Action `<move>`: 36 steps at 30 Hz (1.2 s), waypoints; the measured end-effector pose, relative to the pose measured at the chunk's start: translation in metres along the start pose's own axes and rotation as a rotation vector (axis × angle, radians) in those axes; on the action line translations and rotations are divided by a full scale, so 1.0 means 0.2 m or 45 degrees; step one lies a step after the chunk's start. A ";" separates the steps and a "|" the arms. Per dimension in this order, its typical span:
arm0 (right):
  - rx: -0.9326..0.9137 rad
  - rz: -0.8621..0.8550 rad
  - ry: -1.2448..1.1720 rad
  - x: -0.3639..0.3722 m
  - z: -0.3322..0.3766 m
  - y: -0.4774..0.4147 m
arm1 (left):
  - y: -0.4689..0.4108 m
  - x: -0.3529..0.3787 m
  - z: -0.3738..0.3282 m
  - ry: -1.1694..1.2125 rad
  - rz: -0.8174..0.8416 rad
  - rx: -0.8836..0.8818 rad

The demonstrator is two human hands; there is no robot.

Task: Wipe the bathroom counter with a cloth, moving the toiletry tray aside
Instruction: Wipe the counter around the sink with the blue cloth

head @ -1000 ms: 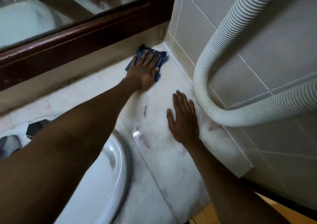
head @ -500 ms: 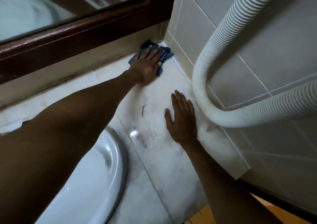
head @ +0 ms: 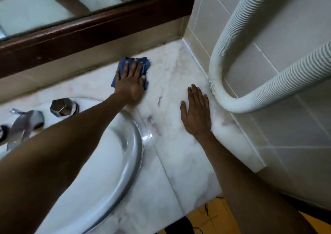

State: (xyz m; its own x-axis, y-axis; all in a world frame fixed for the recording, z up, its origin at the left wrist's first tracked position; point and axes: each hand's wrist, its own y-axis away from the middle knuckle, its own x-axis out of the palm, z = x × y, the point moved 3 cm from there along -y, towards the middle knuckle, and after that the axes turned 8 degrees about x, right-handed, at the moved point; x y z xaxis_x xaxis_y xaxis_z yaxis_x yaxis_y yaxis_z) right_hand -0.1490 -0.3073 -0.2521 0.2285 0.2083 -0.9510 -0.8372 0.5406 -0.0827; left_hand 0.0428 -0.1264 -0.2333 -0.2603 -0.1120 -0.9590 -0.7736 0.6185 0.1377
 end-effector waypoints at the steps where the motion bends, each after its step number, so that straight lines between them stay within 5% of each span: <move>1: -0.004 0.009 0.001 0.00 0.00 0.00 | 0.06 0.03 -0.07 0.012 0.005 0.016; 13: -0.162 0.179 -0.017 -0.10 -0.20 0.32 | 0.90 0.32 -0.67 0.150 0.058 0.157; 23: -0.141 0.315 -0.024 -0.23 -0.32 0.72 | 1.68 0.43 -0.68 0.069 0.057 0.156; 28: -0.079 0.390 0.009 -0.28 -0.12 0.80 | 2.04 0.44 -0.59 0.054 0.094 0.132; 36: -0.532 0.405 -0.325 -0.37 0.60 0.99 | 2.41 0.39 -0.35 0.077 0.137 0.056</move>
State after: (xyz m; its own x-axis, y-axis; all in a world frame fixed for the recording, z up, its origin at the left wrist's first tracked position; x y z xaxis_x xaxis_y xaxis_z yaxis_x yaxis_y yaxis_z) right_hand -0.2727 -0.1175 -0.1616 0.0028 0.5255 -0.8508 -0.9974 0.0626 0.0354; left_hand -0.3908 0.1093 -0.2244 -0.3758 -0.0894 -0.9224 -0.7136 0.6630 0.2265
